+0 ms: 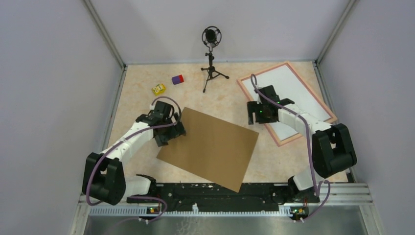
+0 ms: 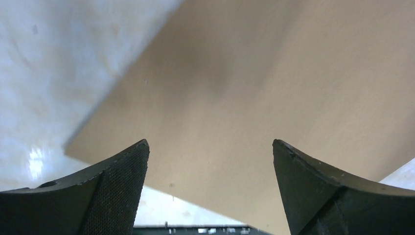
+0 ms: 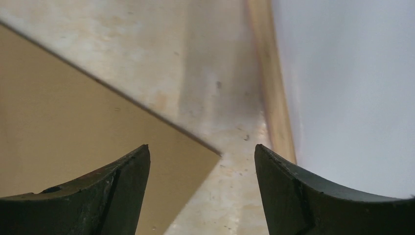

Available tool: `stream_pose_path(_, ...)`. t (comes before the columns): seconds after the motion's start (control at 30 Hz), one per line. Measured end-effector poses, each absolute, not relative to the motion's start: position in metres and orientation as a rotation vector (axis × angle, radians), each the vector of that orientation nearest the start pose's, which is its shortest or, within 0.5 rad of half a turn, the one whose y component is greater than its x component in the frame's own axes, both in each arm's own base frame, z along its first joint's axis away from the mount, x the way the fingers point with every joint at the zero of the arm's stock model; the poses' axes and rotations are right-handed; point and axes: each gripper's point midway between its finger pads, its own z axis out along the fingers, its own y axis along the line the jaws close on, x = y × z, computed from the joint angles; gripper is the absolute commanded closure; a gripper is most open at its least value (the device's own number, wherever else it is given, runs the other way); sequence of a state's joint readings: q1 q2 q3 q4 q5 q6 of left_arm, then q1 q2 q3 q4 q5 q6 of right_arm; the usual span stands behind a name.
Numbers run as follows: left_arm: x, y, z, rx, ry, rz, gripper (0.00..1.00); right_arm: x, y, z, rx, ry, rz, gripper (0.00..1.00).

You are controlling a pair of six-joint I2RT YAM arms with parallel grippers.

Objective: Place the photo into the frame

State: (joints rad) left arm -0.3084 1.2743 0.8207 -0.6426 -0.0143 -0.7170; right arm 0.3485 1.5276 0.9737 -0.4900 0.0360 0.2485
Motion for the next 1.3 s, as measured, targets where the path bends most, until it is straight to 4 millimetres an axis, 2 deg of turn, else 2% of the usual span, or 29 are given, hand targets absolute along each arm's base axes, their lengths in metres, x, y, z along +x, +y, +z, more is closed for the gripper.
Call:
stream_pose_path(0.13,0.218,-0.107,0.058,-0.675,2.777,-0.292,0.01,0.325,0.166,0.081,-0.291,2.589,0.244,0.22)
stream_pose_path(0.2,0.195,-0.106,0.048,-0.725,2.834,-0.287,0.02,0.322,0.186,0.076,-0.341,2.596,0.297,0.22)
stream_pose_path(0.23,0.186,-0.105,0.044,-0.744,2.850,-0.290,0.02,0.318,0.187,0.072,-0.344,2.612,0.300,0.21)
stream_pose_path(0.3,0.172,-0.107,0.041,-0.757,2.861,-0.335,0.02,0.307,0.183,0.058,-0.296,2.651,0.303,0.23)
stream_pose_path(0.4,0.170,-0.118,0.040,-0.760,2.852,-0.445,0.02,0.290,0.161,0.034,-0.118,2.710,0.374,0.25)
stream_pose_path(0.43,0.172,-0.122,0.039,-0.762,2.846,-0.481,0.01,0.288,0.156,0.031,-0.030,2.702,0.442,0.25)
stream_pose_path(0.47,0.173,-0.126,0.038,-0.768,2.848,-0.504,0.02,0.292,0.152,0.038,0.032,2.659,0.491,0.25)
stream_pose_path(0.57,0.173,-0.132,0.032,-0.810,2.877,-0.530,0.02,0.288,0.139,0.040,0.189,2.611,0.564,0.26)
stream_pose_path(0.63,0.173,-0.136,0.031,-0.833,2.889,-0.553,0.02,0.280,0.141,0.034,0.230,2.620,0.602,0.26)
stream_pose_path(0.8,0.172,-0.144,0.028,-0.898,2.926,-0.596,0.02,0.282,0.154,0.036,0.284,2.560,0.726,0.29)
stream_pose_path(0.93,0.172,-0.144,0.025,-0.931,2.939,-0.587,0.02,0.297,0.163,0.040,0.310,2.427,0.864,0.32)
stream_pose_path(1.03,0.171,-0.144,0.024,-0.950,2.955,-0.577,0.02,0.304,0.169,0.046,0.338,2.323,0.969,0.32)
stream_pose_path(1.1,0.171,-0.144,0.023,-0.962,2.966,-0.576,0.01,0.305,0.178,0.058,0.356,2.250,1.082,0.32)
stream_pose_path(1.3,0.169,-0.149,0.021,-0.996,3.012,-0.605,0.02,0.300,0.222,0.124,0.291,2.022,1.480,0.34)
